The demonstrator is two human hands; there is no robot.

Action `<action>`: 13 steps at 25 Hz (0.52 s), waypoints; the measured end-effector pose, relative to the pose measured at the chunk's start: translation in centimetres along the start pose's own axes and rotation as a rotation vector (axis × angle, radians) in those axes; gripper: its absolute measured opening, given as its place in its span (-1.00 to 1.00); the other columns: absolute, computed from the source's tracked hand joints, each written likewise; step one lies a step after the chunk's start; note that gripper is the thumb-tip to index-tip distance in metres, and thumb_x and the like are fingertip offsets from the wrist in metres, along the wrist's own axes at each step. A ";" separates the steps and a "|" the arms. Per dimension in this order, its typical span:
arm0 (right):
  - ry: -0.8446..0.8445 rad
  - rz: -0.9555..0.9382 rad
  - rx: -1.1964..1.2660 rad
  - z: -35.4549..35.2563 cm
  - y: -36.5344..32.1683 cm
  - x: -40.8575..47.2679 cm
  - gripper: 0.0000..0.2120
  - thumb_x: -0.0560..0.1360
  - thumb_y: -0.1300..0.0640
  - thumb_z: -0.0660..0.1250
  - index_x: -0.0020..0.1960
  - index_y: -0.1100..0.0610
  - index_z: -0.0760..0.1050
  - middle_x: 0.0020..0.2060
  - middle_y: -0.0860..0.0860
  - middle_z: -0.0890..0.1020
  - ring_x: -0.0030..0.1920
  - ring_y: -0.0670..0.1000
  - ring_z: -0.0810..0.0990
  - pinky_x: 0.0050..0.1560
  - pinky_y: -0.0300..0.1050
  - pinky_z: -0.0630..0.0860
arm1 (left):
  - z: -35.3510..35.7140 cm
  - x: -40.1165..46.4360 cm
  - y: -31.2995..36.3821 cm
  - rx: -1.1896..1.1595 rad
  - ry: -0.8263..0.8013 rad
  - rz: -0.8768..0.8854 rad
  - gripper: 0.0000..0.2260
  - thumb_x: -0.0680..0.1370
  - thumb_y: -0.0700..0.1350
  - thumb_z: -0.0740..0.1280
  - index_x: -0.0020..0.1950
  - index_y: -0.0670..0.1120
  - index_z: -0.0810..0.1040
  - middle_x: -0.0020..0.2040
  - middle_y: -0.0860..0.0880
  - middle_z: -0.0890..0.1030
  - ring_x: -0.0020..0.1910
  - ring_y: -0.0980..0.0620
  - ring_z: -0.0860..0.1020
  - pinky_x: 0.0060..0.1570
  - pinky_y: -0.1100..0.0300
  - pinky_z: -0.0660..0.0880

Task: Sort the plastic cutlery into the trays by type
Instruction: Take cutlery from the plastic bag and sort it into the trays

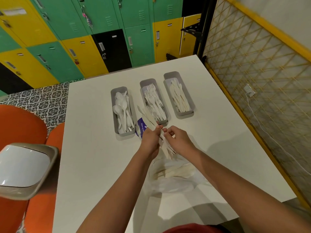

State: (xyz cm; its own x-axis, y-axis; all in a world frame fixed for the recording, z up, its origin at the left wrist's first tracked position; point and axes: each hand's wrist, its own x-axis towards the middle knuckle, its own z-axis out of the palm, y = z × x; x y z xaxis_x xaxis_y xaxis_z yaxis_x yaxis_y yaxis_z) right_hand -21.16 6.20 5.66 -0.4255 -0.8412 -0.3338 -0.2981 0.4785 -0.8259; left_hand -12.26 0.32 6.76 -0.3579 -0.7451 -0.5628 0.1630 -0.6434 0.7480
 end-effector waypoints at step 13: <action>-0.036 0.002 -0.027 -0.4 -0.3 3.4 -0.82 0.58 0.16 0.17 -0.19 0.07 0.41 -0.23 -0.01 0.52 -0.16 0.03 0.54 -0.26 -0.23 0.41 | -0.2 2.9 1.2 0.166 0.000 -0.043 -0.77 0.64 -0.23 0.10 0.22 -0.24 0.47 -0.10 -0.10 0.61 -0.14 0.02 0.59 -0.25 0.25 0.56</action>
State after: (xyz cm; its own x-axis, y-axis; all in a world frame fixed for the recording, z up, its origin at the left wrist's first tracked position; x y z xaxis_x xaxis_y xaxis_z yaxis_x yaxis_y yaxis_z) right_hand -22.83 3.31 4.94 -0.3955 -0.8483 -0.3521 -0.3204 0.4867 -0.8127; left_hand -12.85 -2.61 5.96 -0.3612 -0.7176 -0.5955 -0.0069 -0.6365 0.7712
